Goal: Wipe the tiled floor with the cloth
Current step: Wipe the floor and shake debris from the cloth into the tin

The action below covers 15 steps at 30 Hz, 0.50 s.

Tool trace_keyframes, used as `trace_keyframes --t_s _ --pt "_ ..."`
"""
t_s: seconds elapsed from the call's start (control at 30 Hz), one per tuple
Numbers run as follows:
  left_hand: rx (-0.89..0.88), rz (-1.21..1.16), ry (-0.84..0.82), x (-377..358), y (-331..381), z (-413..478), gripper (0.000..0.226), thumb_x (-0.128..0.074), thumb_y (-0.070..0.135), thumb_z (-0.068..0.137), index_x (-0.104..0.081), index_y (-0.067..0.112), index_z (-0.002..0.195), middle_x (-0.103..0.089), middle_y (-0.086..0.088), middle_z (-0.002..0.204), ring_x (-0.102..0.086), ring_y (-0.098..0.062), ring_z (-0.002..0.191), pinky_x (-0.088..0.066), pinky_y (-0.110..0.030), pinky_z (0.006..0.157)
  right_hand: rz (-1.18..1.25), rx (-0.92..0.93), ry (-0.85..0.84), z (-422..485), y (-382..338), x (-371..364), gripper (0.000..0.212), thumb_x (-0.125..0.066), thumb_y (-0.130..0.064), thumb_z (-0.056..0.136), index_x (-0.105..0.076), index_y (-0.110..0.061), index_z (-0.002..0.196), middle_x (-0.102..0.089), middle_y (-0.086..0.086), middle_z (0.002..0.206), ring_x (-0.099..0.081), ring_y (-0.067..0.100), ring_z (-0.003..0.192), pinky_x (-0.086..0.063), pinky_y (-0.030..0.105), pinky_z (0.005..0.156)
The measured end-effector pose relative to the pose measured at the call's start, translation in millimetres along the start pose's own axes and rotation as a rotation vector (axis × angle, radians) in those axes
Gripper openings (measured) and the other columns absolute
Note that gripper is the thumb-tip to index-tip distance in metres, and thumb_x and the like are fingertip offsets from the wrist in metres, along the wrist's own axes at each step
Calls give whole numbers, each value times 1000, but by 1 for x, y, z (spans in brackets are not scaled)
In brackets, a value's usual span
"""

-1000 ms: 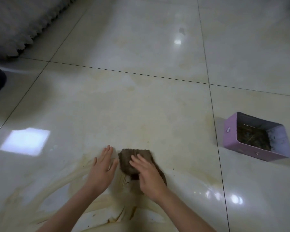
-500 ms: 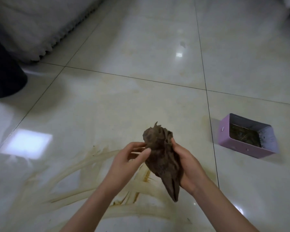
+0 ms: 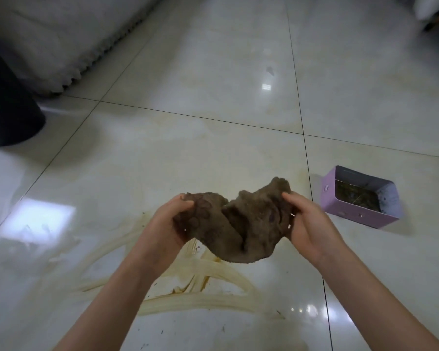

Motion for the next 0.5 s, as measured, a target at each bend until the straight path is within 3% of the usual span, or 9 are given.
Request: trace_keyframes --t_s 0.07,0.17,0.27,0.33,0.43,0.5 --pt "-7 -68 21 6 8 -3 28 -48 19 77 -76 14 75 -71 -9 86 -67 -17 75 -53 -25 57 29 -7 0 -3 -1 5 24 -48 -8 91 -69 -12 79 -64 6 82 -61 18 75 -51 37 70" --pt "22 -166 58 16 14 -5 28 -46 19 77 -72 7 81 -69 -13 94 -66 -24 83 -52 -33 68 33 -49 -35 -10 5 3 32 -54 -13 90 -69 -17 62 -65 6 75 -63 18 72 -56 40 70" --pt "33 -200 83 23 19 -7 21 -48 19 74 -62 5 80 -63 -12 88 -60 -26 79 -43 -36 70 -102 -68 -1 -15 15 0 20 -64 -21 89 -66 -11 71 -65 9 74 -64 22 70 -55 35 60" --pt "16 -196 92 27 22 -9 15 -51 19 73 -59 7 74 -60 -10 81 -57 -25 75 -41 -37 68 -130 -68 30 -16 16 0 16 -67 -18 88 -61 -8 77 -66 13 75 -65 27 70 -56 36 60" --pt "-15 -90 149 40 22 -11 27 -52 26 85 -69 15 68 -66 -4 77 -64 -19 72 -47 -31 63 -222 24 80 -14 -1 3 14 -67 -13 88 -59 -9 77 -68 10 74 -67 23 67 -56 36 63" --pt "21 11 165 48 13 -13 33 -50 35 93 -75 15 87 -72 -4 93 -68 -20 86 -49 -33 72 -385 105 124 -13 -20 5 15 -67 -12 89 -59 -10 76 -68 7 73 -65 20 67 -51 31 62"
Point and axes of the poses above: each hand's wrist, its own z-axis towards the middle knuckle, its own x-axis out of the back of the hand, y = z × x, the point moved 10 cm from there along z, towards the middle knuckle
